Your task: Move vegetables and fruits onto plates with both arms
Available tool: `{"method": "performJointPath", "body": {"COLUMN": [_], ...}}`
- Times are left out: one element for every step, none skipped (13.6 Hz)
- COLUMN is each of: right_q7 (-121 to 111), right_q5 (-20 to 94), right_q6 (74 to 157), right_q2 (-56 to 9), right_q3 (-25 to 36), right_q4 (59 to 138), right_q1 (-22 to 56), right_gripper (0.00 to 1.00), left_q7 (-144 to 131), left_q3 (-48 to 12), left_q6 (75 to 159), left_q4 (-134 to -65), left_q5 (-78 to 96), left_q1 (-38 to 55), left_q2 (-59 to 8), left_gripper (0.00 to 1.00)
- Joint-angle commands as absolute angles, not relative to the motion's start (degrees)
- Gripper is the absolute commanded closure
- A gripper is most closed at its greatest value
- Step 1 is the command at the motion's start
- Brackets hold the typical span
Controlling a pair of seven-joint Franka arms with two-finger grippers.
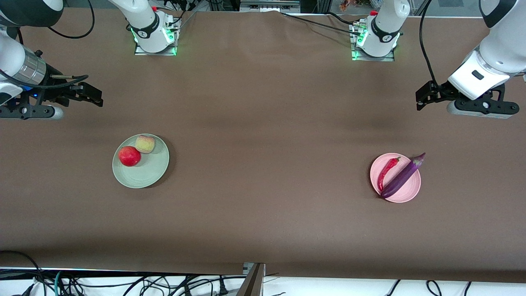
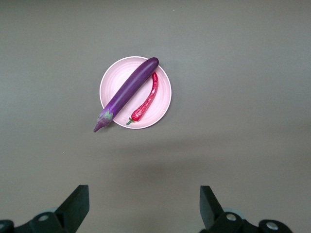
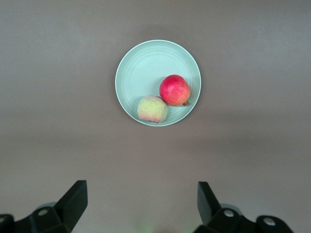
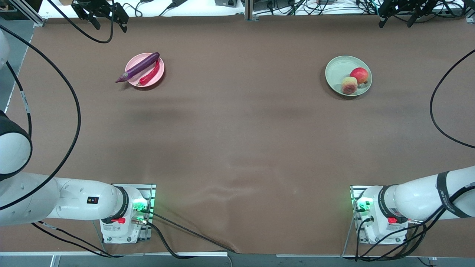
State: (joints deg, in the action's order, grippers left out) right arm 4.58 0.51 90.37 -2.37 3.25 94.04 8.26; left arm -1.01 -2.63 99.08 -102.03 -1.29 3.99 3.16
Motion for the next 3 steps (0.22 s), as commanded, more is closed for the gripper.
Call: {"method": "performJointPath", "body": {"right_q7": [4.83,4.83,4.83], "right_q5": [-0.35,-0.35,-0.26], "right_q6": [89.65,89.56,89.47], "right_q2": [-2.72,-3.07,-3.25], "right_q3": [2.37,2.37,2.37], "right_q4": [93.17,92.73,92.72], "right_q1": [8.0,8.09,8.09], "right_gripper": [0.01,0.01,0.0], "left_q7": [-1.05,-0.97,-0.97], "left_q3": [-2.99,-2.99,-2.99], "left_q6": [99.05,99.05,99.05], "left_q4": [-101.51,-101.51,-101.51], "left_q5": [-2.29,-2.29,-2.29], "left_q1": [4.22,4.22,4.22], "left_q2": [3.16,3.16,3.16], "left_gripper": [0.0,0.0,0.0]}}
